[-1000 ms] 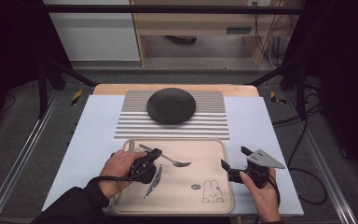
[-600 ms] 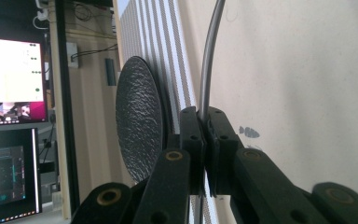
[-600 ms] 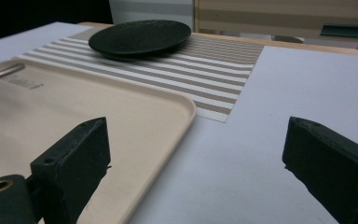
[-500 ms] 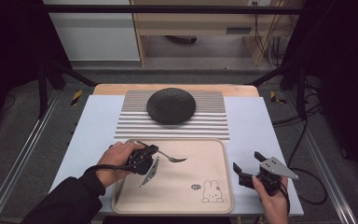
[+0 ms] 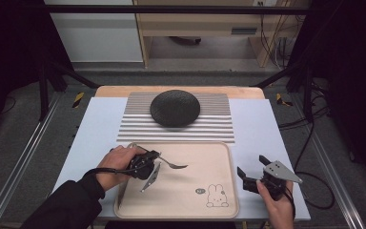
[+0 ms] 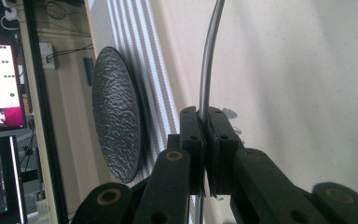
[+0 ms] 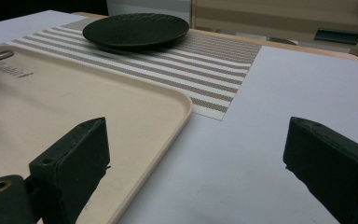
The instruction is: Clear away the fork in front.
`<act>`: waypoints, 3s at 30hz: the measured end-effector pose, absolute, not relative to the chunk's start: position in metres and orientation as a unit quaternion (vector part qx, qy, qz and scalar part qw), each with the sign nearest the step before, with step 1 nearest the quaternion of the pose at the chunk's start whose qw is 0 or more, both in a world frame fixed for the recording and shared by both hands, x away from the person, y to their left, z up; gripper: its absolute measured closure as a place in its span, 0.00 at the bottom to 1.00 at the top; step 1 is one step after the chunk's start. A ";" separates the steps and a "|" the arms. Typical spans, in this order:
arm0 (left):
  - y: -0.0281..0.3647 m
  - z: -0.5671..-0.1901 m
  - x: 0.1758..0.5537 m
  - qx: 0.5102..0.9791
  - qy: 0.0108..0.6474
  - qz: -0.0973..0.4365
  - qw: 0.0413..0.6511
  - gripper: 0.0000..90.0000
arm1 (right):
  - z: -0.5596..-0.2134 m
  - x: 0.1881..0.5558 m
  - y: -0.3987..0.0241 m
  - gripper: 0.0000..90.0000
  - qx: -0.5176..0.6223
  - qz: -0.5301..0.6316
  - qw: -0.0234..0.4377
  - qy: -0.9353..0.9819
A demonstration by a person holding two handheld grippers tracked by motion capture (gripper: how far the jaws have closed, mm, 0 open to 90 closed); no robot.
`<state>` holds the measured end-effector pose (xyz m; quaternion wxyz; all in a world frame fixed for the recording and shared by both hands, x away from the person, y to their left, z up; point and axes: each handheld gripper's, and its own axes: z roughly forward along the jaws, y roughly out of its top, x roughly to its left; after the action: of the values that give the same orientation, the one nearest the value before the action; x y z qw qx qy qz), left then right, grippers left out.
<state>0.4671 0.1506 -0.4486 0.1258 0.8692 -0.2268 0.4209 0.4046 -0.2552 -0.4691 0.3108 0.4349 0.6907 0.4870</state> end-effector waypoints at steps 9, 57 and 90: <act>0.143 -0.463 0.489 0.883 -0.231 0.393 0.113 0.97 | -0.470 0.405 -0.253 0.08 0.433 0.480 0.310 0.697; 0.128 -0.447 0.495 0.891 0.156 0.242 0.350 0.98 | -0.470 0.405 -0.252 0.08 0.436 0.480 0.306 0.697; 0.124 -0.466 0.493 0.918 0.196 0.173 0.299 1.00 | -0.470 0.406 -0.253 0.08 0.435 0.481 0.302 0.699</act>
<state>0.4929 0.1238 -0.4663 0.2989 0.9178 0.1959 0.1729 0.4056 -0.2532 -0.4702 0.3017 0.4345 0.6989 0.4814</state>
